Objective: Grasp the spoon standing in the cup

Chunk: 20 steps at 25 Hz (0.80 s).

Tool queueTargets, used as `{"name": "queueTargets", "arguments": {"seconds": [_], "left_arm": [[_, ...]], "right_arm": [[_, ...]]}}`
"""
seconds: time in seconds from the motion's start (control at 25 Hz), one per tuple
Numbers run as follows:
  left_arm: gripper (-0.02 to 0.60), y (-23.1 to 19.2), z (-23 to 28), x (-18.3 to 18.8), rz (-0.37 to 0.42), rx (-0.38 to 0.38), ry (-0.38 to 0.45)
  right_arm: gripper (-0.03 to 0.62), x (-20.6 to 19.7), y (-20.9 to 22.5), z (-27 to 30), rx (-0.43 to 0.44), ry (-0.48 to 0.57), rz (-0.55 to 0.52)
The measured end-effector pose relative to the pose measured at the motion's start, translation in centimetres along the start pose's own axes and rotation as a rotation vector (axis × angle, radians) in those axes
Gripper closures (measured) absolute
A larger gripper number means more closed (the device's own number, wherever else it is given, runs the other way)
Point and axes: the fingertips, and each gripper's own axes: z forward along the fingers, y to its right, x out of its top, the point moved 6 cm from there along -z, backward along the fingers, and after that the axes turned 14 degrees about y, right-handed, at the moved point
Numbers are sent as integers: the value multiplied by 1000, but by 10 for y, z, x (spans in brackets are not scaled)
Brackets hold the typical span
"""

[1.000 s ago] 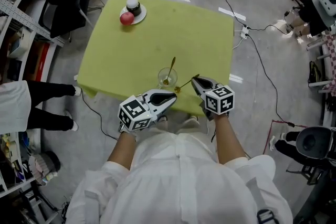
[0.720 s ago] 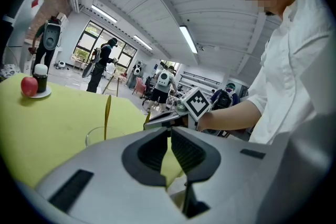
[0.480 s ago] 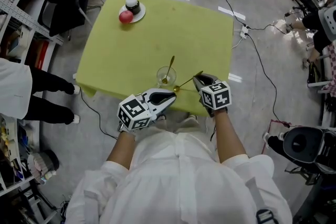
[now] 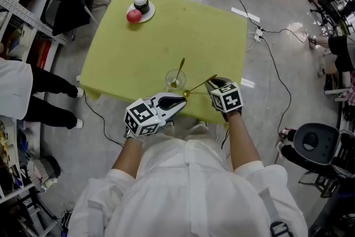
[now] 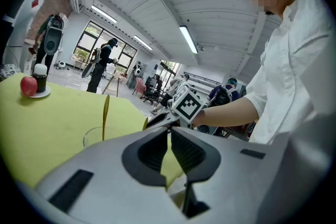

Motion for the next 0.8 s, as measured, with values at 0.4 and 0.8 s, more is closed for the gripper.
{"name": "queueTargets", "arguments": {"seconds": [0.4, 0.8], "left_arm": [[557, 0, 2, 1, 0, 2, -5], [557, 1, 2, 2, -5, 8, -3]], "right_arm": [[487, -16, 11, 6, -12, -87, -6], [526, -29, 10, 6, -10, -127, -49]]}}
